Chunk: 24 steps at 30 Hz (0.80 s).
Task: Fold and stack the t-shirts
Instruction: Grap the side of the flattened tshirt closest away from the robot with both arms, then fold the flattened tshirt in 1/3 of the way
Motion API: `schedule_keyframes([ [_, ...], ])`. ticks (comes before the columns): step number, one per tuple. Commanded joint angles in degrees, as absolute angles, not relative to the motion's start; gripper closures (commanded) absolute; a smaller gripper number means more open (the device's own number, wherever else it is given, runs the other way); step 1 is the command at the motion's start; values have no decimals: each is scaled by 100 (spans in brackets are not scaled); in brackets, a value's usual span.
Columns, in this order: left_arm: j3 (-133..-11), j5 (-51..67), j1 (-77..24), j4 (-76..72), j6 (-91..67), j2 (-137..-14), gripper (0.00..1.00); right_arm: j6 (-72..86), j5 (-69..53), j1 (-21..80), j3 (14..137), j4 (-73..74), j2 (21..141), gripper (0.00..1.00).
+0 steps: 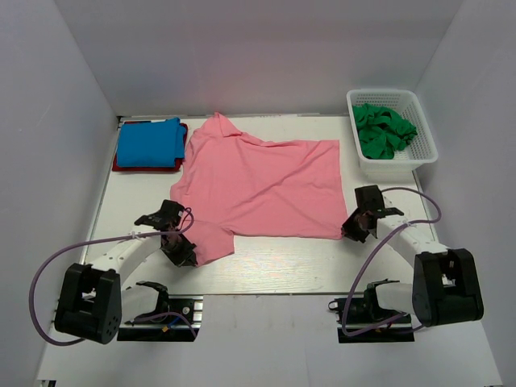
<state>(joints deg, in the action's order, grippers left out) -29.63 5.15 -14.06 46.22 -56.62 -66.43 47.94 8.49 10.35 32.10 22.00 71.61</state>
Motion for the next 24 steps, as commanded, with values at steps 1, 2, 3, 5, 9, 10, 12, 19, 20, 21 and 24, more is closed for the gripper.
schedule_keyframes([
  [1, -2909, 589, -1424, 4509, -5563, -6521, 100, 4931, 984, 958, 2953, 2303, 7233, 91],
  [2, -2909, 658, -1424, 4561, -5494, -6521, 100, 4913, 976, 932, 2953, 2346, 7207, 100],
  [3, -2909, 729, -1424, 4562, -5493, -6521, 100, 4896, 993, 906, 2944, 2390, 7207, 100],
  [5, -2909, 799, -1424, 4614, -5423, -6521, 100, 4791, 958, 853, 3005, 2644, 7164, 100],
  [9, -3023, 869, -1424, 4887, -5300, -6469, 100, 4404, 1037, 844, 3312, 3268, 6673, 100],
  [10, -3023, 870, -1424, 5000, -5300, -6399, 100, 4360, 1081, 852, 3427, 3757, 6584, 100],
  [12, -3076, 932, -1424, 5088, -5300, -6338, 100, 4131, 1291, 826, 3541, 4103, 6295, 100],
  [19, -3076, 1213, -1424, 5554, -5116, -6056, 100, 3990, 1046, 809, 3551, 4562, 6336, 100],
  [20, -3076, 1291, -1424, 5555, -5054, -5977, 100, 3982, 985, 809, 3481, 4431, 6372, 100],
  [21, -3146, 1362, -1424, 5459, -4975, -5977, 100, 3981, 854, 817, 3463, 4395, 6459, 100],
  [24, -3418, 1634, -1424, 4960, -4773, -6090, 100, 3955, 686, 817, 3445, 4149, 6547, 100],
])
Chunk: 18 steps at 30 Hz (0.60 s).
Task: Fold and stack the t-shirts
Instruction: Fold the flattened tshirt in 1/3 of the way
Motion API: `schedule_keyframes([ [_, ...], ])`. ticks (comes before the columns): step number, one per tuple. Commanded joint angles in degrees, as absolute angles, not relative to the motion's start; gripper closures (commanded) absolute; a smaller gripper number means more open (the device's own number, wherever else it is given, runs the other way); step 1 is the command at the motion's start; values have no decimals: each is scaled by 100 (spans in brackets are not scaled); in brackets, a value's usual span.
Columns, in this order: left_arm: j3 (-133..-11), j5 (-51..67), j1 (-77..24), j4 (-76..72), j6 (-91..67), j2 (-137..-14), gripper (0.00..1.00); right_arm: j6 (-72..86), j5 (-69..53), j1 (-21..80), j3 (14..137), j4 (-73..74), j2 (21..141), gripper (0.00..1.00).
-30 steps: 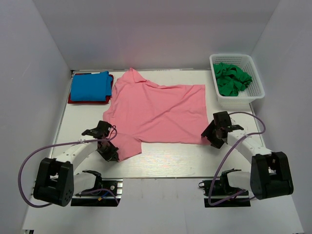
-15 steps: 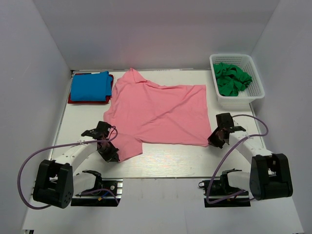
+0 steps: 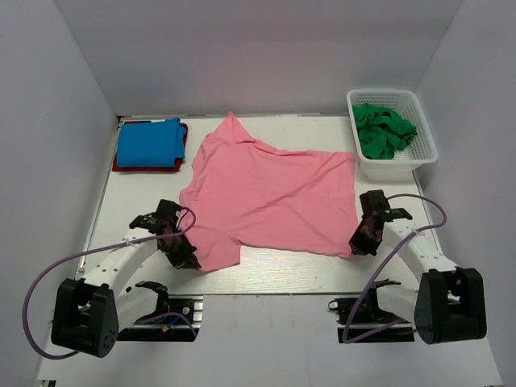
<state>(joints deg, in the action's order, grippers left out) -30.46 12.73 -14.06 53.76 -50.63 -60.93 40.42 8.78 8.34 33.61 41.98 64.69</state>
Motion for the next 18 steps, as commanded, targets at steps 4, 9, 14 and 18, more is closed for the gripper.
schedule_keyframes([
  [4, -4077, 1828, -1424, 4361, -4545, -6652, 100, 3789, 607, 800, 3822, 3938, 6662, 100],
  [9, -5052, 1828, -1424, 3789, -4368, -7303, 100, 3498, 624, 826, 4515, 3972, 7057, 100],
  [14, -5826, 1706, -1310, 3376, -4254, -7979, 100, 3349, 843, 800, 5026, 4087, 7408, 100],
  [18, -6545, 1583, -1310, 2998, -4254, -8479, 100, 3287, 1046, 782, 5360, 4244, 7707, 100],
])
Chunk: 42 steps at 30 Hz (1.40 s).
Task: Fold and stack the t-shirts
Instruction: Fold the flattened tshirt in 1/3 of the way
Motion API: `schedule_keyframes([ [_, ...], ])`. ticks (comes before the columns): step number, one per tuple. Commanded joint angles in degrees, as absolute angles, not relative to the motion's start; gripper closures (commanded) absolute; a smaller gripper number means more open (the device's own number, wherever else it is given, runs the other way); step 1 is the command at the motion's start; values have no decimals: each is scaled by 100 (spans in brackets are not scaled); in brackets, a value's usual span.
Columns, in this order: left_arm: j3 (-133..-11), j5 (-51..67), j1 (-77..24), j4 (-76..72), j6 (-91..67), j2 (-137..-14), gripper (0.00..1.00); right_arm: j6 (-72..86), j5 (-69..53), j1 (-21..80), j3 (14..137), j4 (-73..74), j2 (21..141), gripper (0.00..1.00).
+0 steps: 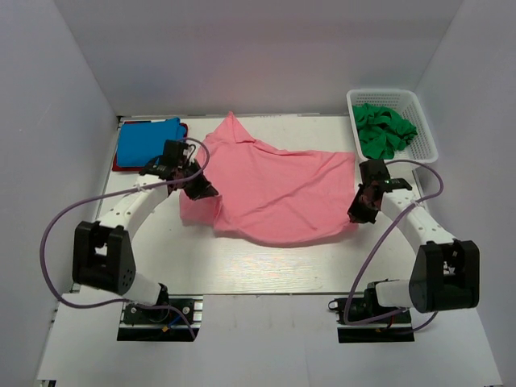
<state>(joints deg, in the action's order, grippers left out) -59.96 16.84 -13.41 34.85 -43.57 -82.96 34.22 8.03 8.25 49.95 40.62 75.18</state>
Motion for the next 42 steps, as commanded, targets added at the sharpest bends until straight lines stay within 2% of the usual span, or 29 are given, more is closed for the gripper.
schedule_keyframes([
  [1, -6687, 1512, -1310, 2936, -4254, -8577, 100, 3270, 1046, 765, 5492, 4263, 7769, 100],
  [9, -7795, 818, -1310, 3173, -4123, -9430, 100, 3103, 1099, 607, 6169, 4236, 8419, 100],
  [14, -8331, 817, -1310, 3173, -4069, -9905, 100, 2971, 1116, 492, 6503, 4245, 8727, 100],
  [21, -8850, 308, -1257, 3409, -4017, -10450, 100, 2944, 1239, 273, 6600, 4122, 9026, 100],
  [31, -9026, 123, -1204, 3297, -3964, -10556, 100, 2945, 1169, 79, 6557, 4026, 9105, 100],
  [42, -9597, 246, -1204, 3094, -3894, -11513, 100, 2708, 783, 70, 6864, 3349, 9606, 100],
])
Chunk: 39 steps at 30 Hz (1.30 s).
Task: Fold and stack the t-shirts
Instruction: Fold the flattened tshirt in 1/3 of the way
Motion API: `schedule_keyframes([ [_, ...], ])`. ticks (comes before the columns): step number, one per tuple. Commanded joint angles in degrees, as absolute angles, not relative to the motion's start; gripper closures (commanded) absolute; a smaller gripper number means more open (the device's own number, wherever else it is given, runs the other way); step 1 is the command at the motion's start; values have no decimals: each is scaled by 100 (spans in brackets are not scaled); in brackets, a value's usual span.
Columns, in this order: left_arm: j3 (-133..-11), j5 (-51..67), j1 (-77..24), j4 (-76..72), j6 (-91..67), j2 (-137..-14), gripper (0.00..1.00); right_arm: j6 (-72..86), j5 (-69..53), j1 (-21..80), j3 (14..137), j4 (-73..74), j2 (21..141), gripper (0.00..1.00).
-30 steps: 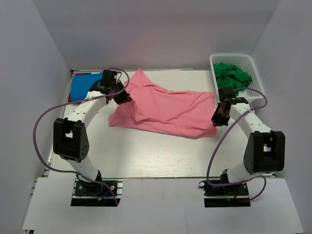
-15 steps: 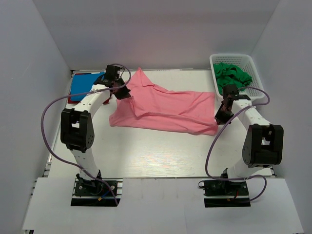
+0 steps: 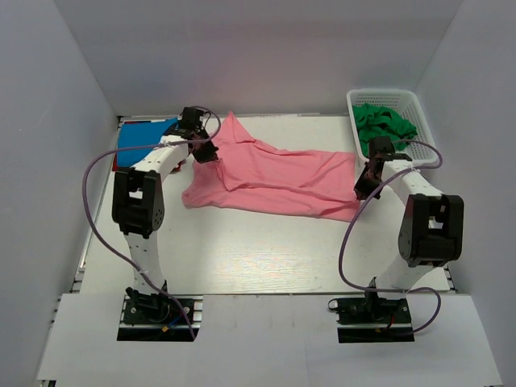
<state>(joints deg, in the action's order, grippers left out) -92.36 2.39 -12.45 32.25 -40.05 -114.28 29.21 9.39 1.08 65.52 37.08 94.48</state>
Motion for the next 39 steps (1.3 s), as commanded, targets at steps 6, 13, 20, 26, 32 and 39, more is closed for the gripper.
schedule_keyframes([
  [6, -10482, 176, -1204, 3058, -3656, -12330, 42, 2172, 703, 62, 7058, 2980, 9738, 68],
  [13, -10750, 229, -1151, 3270, -3533, -12157, 0, 1907, 88, 88, 6400, 2505, 8782, 24],
  [20, -8688, 281, -1151, 2778, -3472, -10610, 0, 1951, -843, 97, 5609, 2338, 7947, 10],
  [26, -7560, 764, -1266, 2286, -3472, -10028, 0, 1618, -1799, 290, 5528, 2101, 8295, 10],
  [32, -7269, 949, -1266, 2101, -3472, -10318, 0, 1512, -1864, 703, 5800, 1907, 8946, 10],
  [39, -7146, 511, -1195, 2285, -3454, -10494, 0, 1661, -1355, 809, 6398, 1662, 9931, 10],
])
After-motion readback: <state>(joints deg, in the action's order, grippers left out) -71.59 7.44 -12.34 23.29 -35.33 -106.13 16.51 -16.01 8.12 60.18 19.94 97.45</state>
